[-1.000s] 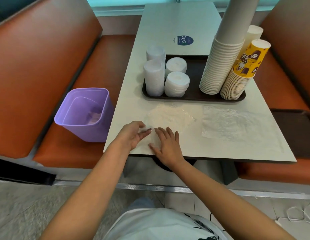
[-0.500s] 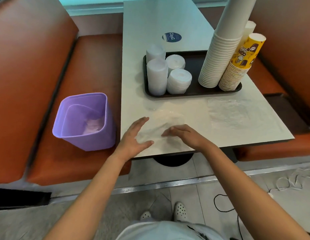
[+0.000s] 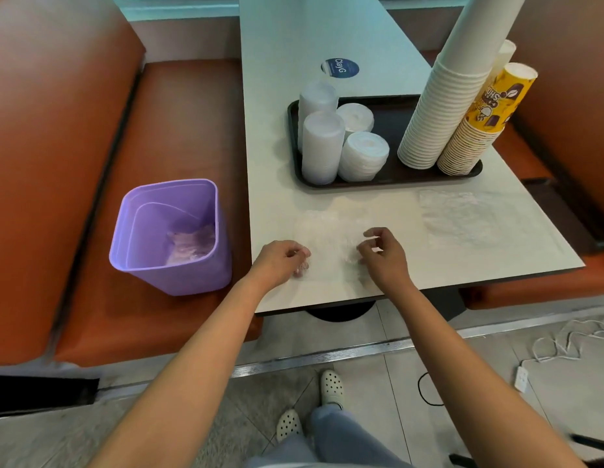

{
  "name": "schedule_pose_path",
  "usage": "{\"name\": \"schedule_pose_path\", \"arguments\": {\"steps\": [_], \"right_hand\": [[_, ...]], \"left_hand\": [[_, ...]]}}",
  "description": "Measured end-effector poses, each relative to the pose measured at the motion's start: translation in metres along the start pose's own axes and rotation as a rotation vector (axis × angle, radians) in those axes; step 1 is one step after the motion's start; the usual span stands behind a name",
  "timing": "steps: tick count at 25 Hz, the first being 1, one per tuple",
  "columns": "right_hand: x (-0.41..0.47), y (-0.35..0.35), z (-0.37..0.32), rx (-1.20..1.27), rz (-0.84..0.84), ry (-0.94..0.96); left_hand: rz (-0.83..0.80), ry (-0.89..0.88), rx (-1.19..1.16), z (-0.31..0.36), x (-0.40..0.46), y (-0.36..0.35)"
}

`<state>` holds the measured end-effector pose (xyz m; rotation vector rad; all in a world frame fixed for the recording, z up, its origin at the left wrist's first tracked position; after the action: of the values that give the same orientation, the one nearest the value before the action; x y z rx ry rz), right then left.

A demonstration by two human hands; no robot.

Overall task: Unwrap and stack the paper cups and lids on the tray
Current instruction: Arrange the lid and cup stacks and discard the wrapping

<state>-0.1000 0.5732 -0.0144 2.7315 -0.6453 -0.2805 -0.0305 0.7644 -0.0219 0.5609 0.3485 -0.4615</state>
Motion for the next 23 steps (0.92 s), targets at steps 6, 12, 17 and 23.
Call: {"name": "schedule_pose_path", "arguments": {"steps": [6, 12, 17, 23], "right_hand": [[0.010, -0.002, 0.001, -0.346, -0.038, -0.001], [0.023, 0.003, 0.004, -0.485, -0.101, 0.097], [0.025, 0.003, 0.004, -0.514, -0.019, 0.143], [0.032, -0.017, 0.007, -0.867, -0.266, 0.540]], "left_hand": [[0.038, 0.083, -0.001, 0.004, 0.009, -0.001], [0.238, 0.045, -0.020, -0.007, 0.017, 0.003], [0.232, 0.058, -0.064, -0.009, 0.020, 0.003], [0.193, 0.062, 0.004, -0.004, 0.028, 0.004]]}}
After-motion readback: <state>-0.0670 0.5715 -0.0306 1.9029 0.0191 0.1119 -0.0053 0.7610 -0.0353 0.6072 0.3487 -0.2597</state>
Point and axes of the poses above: each hand's wrist, its own x-axis towards the middle knuckle, its own y-axis out of the back of the hand, z = x × y, the point moved 3 cm from there along x, towards the middle knuckle, and after that the axes turned 5 degrees about y, right-handed, at the moved point
